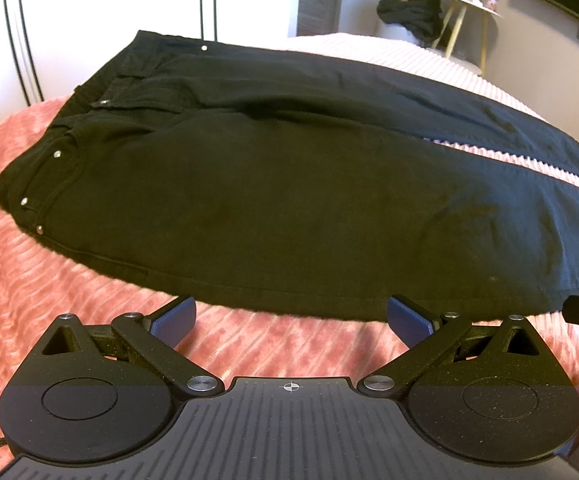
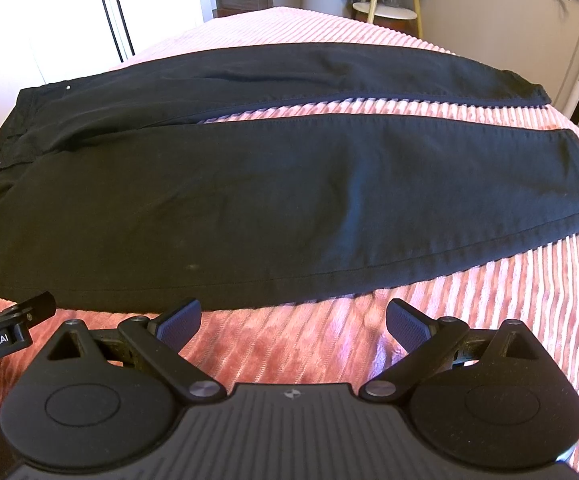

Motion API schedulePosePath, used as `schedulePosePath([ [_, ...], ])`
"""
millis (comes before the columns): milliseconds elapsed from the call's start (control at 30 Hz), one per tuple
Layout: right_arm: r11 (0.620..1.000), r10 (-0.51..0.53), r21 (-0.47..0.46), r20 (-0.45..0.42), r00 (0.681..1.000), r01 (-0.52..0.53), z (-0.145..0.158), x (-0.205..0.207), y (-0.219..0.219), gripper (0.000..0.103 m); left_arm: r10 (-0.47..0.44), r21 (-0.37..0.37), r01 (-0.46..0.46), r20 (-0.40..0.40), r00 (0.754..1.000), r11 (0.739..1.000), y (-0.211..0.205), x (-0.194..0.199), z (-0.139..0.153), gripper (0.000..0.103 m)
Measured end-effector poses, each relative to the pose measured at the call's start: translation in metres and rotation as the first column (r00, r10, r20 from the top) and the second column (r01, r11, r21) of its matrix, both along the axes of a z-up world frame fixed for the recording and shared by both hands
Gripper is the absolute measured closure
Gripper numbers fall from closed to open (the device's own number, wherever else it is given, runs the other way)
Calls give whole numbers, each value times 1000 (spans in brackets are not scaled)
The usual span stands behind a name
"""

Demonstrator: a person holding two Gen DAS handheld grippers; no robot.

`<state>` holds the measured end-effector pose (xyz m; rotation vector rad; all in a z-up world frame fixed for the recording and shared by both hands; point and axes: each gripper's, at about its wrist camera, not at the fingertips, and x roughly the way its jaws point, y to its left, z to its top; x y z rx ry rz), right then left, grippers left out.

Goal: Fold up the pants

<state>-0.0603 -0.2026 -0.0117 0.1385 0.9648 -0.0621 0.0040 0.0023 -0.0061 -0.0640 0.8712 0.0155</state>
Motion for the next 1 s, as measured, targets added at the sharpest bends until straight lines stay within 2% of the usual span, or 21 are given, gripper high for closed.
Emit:
schedulePosePath([
  [467,998,2,66,22,1000,-3,2,-2,-8,4,-3,23,3,-15,1000,1000,-6,1,0,0],
  [733,991,-4,134,-7,1000,5,-2,1,-17,4,-13,49,14,-18,1000,999,-12,2,0,0],
  [800,988,-7,153,-24,1000,11,-4,3,-20,4,-10,33,11,-24,1000,999,-12,2,1,0],
  [900,979,-7,204,-64,998,19,-7,6,-25,4,-18,21,19,-17,1000,1000,-13,-2,4,0],
  [1000,945,9,325,-90,996,21,-6,15,-42,4,-19,11,20,-1,1000,1000,-14,-5,11,0],
])
